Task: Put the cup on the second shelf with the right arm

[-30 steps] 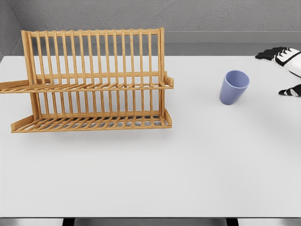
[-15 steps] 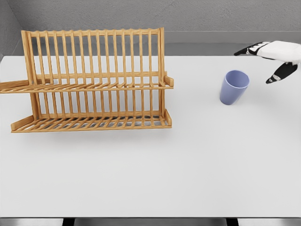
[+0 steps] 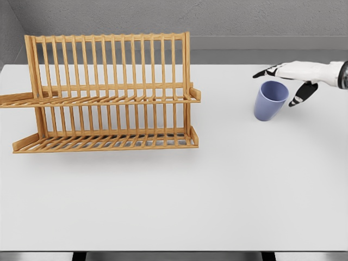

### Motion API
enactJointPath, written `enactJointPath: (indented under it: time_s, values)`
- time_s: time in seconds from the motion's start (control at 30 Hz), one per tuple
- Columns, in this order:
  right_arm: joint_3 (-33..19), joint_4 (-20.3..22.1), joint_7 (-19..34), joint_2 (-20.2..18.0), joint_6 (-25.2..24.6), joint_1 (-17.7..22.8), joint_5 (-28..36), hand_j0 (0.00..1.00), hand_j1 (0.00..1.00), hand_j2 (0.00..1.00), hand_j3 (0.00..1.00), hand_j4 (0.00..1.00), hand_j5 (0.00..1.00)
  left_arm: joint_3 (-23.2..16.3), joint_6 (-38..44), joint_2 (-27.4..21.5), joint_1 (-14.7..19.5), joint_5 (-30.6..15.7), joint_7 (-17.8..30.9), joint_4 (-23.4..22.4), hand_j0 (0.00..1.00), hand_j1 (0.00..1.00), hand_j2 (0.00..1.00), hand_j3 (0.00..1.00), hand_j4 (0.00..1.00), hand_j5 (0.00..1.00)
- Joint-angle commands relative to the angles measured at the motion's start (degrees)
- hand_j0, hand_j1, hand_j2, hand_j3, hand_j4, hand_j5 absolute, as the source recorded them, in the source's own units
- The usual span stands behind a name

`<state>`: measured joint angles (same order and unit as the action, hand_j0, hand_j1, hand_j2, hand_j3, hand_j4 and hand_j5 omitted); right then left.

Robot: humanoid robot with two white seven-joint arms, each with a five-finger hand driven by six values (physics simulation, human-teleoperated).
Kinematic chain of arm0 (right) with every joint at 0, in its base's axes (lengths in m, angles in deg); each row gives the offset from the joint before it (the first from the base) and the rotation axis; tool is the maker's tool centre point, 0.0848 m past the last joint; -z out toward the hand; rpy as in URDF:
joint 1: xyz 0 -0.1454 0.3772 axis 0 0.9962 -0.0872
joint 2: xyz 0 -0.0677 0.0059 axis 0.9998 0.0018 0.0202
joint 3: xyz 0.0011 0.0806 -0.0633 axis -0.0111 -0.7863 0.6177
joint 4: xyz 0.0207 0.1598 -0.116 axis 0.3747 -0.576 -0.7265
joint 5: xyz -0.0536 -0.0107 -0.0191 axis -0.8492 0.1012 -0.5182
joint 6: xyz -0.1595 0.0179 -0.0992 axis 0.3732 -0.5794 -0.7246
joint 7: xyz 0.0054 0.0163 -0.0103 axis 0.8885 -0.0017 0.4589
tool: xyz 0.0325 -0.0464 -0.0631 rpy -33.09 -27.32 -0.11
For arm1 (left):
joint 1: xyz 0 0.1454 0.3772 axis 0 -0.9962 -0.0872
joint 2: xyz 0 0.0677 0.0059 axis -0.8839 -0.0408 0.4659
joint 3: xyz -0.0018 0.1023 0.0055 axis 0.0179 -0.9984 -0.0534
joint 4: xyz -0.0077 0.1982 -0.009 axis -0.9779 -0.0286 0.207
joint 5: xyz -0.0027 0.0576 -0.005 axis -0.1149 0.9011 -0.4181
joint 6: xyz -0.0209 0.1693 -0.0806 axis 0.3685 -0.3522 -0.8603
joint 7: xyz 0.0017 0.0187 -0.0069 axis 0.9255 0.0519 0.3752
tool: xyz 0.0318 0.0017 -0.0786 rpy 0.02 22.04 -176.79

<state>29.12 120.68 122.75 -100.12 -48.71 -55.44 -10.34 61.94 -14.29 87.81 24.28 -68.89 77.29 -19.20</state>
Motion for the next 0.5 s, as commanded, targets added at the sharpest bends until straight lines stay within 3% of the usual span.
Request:
enactJointPath:
  time_s: [0.0, 0.37, 0.47]
  values:
    - [0.9, -0.9, 0.0, 0.5, -0.1, 0.0, 0.2, 1.00, 1.00, 1.00, 1.00, 1.00, 1.00, 0.0, 0.0, 0.0, 0.0, 0.0, 0.0, 0.0, 1.00, 1.00, 1.00, 1.00, 1.00, 1.00]
    - [1.5, -0.6, 0.0, 1.2, 0.3, -0.9, 0.2, 1.00, 1.00, 1.00, 1.00, 1.00, 1.00, 0.0, 0.0, 0.0, 0.0, 0.0, 0.0, 0.0, 1.00, 1.00, 1.00, 1.00, 1.00, 1.00]
    - [1.5, -0.6, 0.0, 1.2, 0.3, -0.9, 0.2, 0.81, 0.81, 0.81, 0.81, 0.81, 0.81, 0.0, 0.0, 0.0, 0.0, 0.0, 0.0, 0.0, 1.00, 1.00, 1.00, 1.00, 1.00, 1.00]
